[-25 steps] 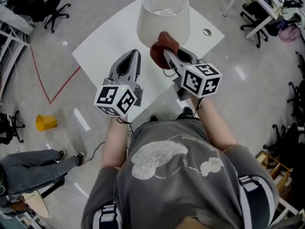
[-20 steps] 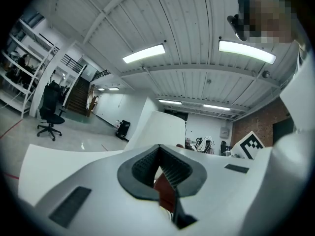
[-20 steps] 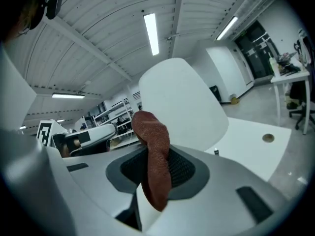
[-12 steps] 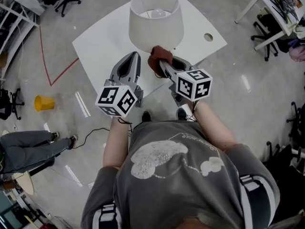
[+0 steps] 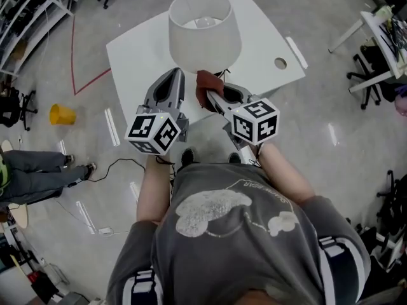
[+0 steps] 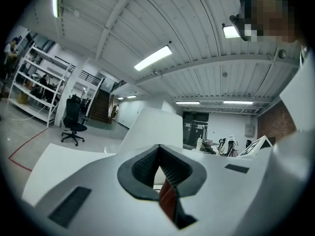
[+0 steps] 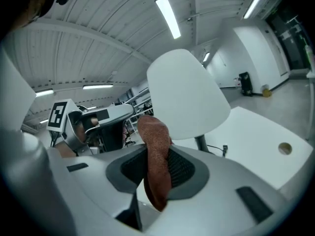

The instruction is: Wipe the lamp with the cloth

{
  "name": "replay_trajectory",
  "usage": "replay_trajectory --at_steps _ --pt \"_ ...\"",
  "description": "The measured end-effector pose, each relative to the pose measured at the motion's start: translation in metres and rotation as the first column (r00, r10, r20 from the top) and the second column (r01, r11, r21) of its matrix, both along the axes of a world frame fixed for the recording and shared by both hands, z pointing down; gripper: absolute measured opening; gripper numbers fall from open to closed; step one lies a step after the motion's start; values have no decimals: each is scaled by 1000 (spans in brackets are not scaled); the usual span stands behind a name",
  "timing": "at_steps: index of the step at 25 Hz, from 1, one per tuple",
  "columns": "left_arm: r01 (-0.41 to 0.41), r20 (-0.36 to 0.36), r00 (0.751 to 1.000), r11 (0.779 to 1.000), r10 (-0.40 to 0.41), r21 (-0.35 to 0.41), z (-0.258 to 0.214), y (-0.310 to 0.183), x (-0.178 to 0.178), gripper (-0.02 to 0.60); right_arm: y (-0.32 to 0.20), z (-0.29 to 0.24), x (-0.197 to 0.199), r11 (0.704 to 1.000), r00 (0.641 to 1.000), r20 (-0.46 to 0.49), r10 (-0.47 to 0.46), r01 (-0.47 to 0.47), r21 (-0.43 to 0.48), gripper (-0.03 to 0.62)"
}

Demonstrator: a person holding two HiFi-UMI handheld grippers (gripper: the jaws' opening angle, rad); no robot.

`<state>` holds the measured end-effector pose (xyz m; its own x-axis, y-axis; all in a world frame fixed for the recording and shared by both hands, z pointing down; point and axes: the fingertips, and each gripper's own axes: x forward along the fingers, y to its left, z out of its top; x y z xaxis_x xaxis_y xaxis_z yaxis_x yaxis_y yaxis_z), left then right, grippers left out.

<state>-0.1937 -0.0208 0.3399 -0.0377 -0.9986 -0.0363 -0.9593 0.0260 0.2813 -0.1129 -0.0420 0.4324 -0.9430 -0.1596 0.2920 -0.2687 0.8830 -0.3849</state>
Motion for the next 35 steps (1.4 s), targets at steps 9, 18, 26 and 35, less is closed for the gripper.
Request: replay_trajectory --at_steps 9,18,26,35 --pt "99 81 991 990 -107 99 -60 12 16 8 -7 -102 6 980 966 188 -177 156 124 92" --pt "72 80 993 990 -82 120 -73 6 18 8 -33 -126 -11 986 970 214 -118 90 139 92" --pt "15 27 999 998 -17 63 -44 3 -1 8 -34 -81 -14 998 990 137 -30 22 61 92" --pt "2 -24 1000 1000 -2 -20 3 -17 20 8 -54 -24 23 1000 999 28 -23 23 13 91"
